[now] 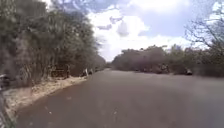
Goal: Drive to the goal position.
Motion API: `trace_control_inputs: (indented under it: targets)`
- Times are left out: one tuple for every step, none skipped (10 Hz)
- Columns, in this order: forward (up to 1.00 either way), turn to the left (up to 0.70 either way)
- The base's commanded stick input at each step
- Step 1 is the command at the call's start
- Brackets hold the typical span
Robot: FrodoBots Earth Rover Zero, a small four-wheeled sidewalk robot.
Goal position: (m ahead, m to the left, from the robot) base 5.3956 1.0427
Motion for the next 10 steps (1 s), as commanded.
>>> trace_control_inputs:
  targets:
    - [0.70, 0.00]
    - [0.70, 0.00]
    - [0.70, 0.00]
    - [0.70, 0.00]
    - [0.70, 0.00]
    - [0.70, 0.00]
    - [0.70, 0.00]
    - [0.70, 0.00]
    - [0.70, 0.00]
    - [0.70, 0.00]
